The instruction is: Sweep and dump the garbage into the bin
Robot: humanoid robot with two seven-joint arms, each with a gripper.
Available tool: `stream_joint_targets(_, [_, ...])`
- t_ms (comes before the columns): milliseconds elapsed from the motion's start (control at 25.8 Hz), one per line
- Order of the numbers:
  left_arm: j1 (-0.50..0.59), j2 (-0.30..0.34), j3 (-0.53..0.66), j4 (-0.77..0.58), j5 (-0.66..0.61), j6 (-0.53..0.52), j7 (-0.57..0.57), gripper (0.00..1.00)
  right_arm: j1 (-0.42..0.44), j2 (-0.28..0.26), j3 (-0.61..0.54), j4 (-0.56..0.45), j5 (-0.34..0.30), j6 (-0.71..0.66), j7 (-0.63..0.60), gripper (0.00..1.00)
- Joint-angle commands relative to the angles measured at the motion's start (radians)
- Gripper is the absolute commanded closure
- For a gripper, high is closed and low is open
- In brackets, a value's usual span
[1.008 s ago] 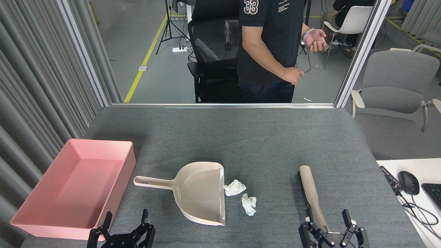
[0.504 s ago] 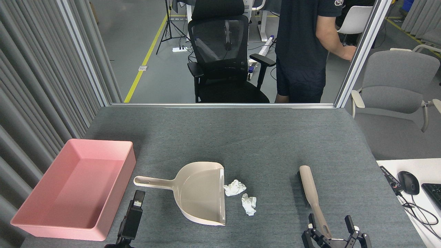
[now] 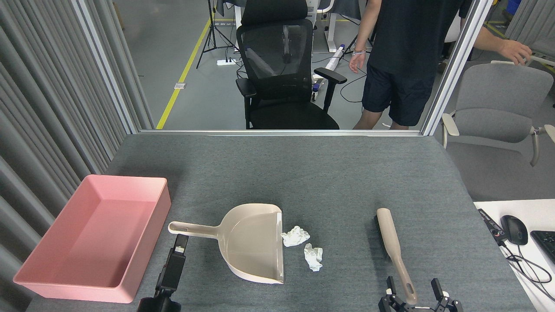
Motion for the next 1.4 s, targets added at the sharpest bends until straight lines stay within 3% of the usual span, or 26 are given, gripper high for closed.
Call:
stream_joint_targets(0, [-0.035,-0.021,0.000,0.077,-0.001,0.001,-0.002,0.00,-0.011,0.001,-0.001,0.033,0.000,0.005,0.011,0.01])
stream_joint_targets(620, [-0.122,-0.057,0.014,0.217,-0.001,-0.002,-0.001,0.00,-0.072,-0.001,0.001,0.153,-0.001,0.002,0.014,0.01])
stream_joint_targets(1357, [-0.139,-0.060,0.014,0.253,0.002,-0.007,-0.001,0.00,-0.072,-0.001,0.001,0.158,0.000,0.006,0.033,0.06])
